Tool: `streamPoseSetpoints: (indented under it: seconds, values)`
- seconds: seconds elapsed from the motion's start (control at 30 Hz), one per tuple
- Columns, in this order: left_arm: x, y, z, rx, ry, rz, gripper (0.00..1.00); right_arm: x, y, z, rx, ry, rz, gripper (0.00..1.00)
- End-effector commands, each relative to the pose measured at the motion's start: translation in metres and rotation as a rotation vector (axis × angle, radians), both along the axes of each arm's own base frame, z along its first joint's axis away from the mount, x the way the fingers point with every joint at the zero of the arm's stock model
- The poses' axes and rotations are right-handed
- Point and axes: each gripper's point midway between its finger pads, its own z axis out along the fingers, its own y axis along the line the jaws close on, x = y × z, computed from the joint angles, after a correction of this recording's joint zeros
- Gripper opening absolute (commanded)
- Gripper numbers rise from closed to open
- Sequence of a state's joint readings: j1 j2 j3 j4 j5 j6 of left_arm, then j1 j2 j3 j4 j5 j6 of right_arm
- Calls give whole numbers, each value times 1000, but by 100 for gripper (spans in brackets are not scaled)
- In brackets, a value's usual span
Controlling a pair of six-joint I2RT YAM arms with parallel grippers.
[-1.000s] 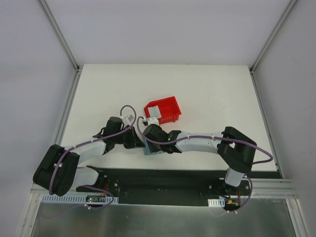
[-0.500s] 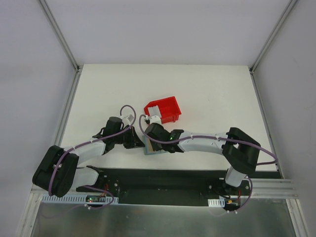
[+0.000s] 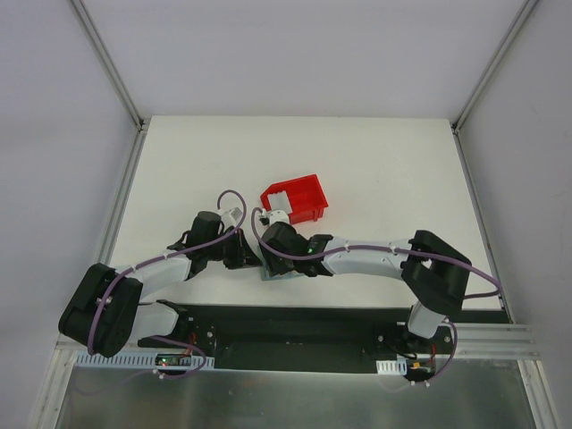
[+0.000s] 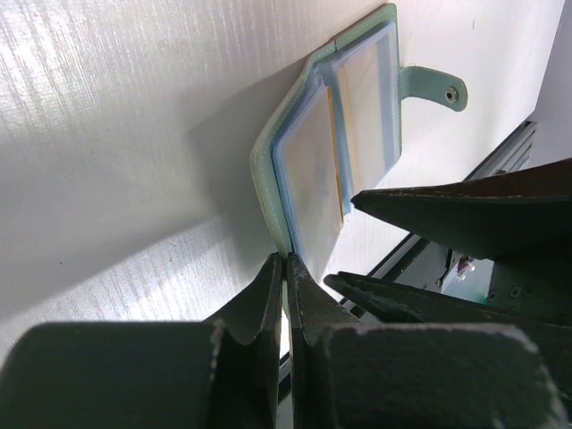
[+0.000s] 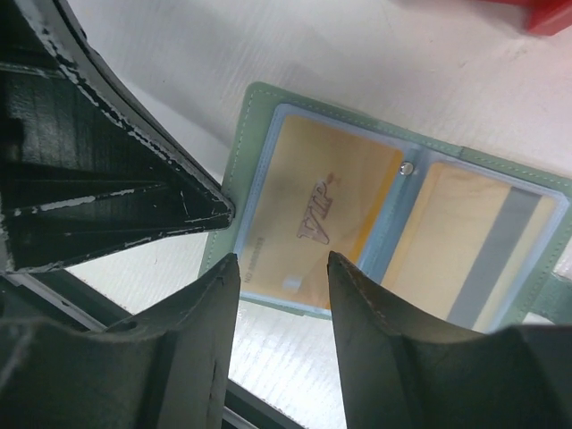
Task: Put the credit cards into the card holder
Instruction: Insert the credit card into the card holder.
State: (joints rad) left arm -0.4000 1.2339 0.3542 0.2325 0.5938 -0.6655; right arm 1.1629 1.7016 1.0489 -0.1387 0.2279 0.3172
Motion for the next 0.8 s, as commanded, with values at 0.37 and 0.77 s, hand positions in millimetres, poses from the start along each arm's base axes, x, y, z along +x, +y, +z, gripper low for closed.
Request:
streamPoseSetpoints:
  seconds: [0.37, 0.77]
  values:
    - [1, -5, 13, -30, -28, -20, 0, 5, -2, -12, -73, 0, -26, 46]
    - [-1, -6, 15, -40, -23, -13, 0, 2, 10, -4, -20, -16, -25, 56]
